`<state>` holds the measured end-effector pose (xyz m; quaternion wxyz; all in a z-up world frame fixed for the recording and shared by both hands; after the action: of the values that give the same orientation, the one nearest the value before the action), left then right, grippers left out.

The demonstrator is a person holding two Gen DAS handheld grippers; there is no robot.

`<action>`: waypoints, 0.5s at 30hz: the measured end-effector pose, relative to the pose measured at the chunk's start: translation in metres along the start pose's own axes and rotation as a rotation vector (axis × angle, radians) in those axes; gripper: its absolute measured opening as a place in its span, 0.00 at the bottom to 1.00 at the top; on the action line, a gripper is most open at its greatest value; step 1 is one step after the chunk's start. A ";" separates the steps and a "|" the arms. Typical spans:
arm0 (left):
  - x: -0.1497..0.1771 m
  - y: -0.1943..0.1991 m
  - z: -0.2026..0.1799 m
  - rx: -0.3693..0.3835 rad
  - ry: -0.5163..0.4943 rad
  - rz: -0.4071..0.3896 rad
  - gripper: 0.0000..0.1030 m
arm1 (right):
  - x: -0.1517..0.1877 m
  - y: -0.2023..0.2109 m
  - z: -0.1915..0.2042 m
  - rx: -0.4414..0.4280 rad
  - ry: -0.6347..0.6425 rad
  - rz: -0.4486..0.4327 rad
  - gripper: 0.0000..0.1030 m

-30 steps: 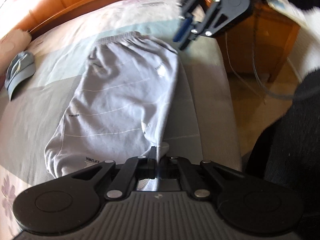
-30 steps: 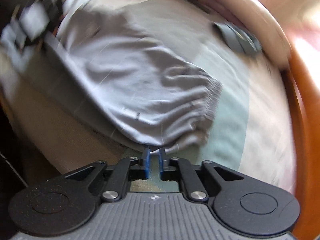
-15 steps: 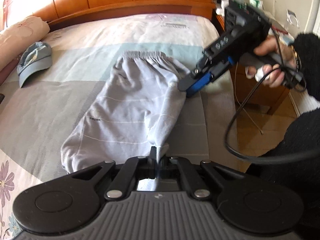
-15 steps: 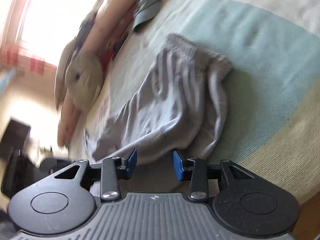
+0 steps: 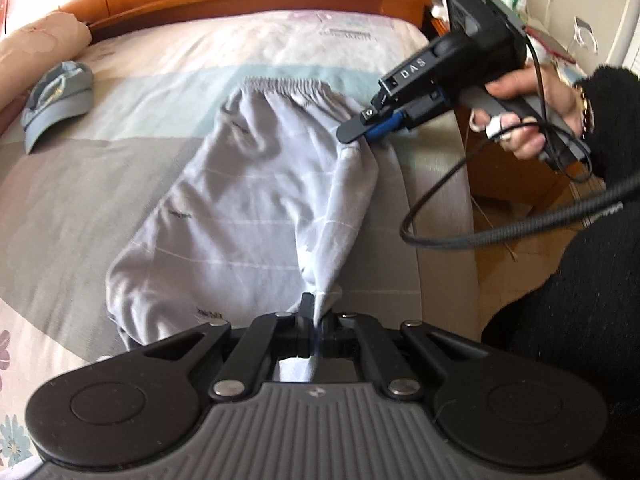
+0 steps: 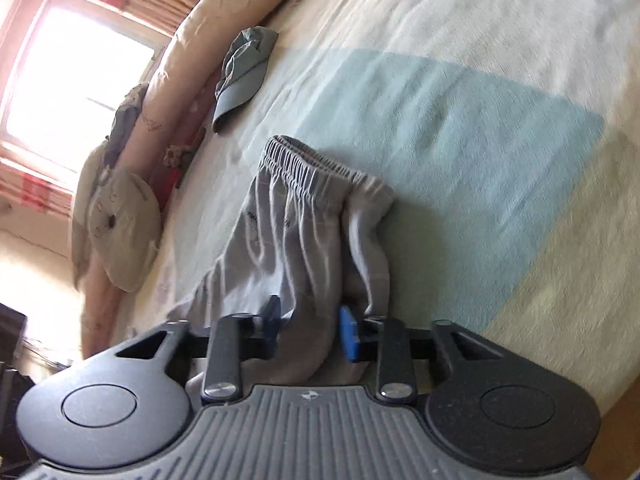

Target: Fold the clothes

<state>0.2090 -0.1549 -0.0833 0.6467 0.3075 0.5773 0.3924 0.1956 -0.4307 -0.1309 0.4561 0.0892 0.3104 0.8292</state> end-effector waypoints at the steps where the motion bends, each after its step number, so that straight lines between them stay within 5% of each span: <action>1: 0.001 -0.001 -0.002 0.005 -0.009 0.004 0.00 | 0.000 0.000 0.000 0.010 0.013 -0.005 0.14; 9: -0.004 -0.005 -0.018 0.082 -0.157 0.041 0.00 | -0.005 0.035 0.025 0.032 0.189 -0.084 0.07; 15: -0.004 -0.020 -0.027 0.119 -0.208 0.080 0.00 | -0.009 0.027 0.019 0.159 0.244 -0.064 0.06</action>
<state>0.1857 -0.1698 -0.1026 0.6674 0.4071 0.5167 0.3490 0.1895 -0.4402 -0.0987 0.4327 0.0135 0.4309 0.7918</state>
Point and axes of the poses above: each gripper's, at about its wrist camera, not at the fingertips, and y roughly against the way its jaws point, z to its left, x to its underside, the point moved 4 cm from there along -y, roughly the way its jaws point, and after that the axes turned 15 degrees about -y, right-handed, at the moved point
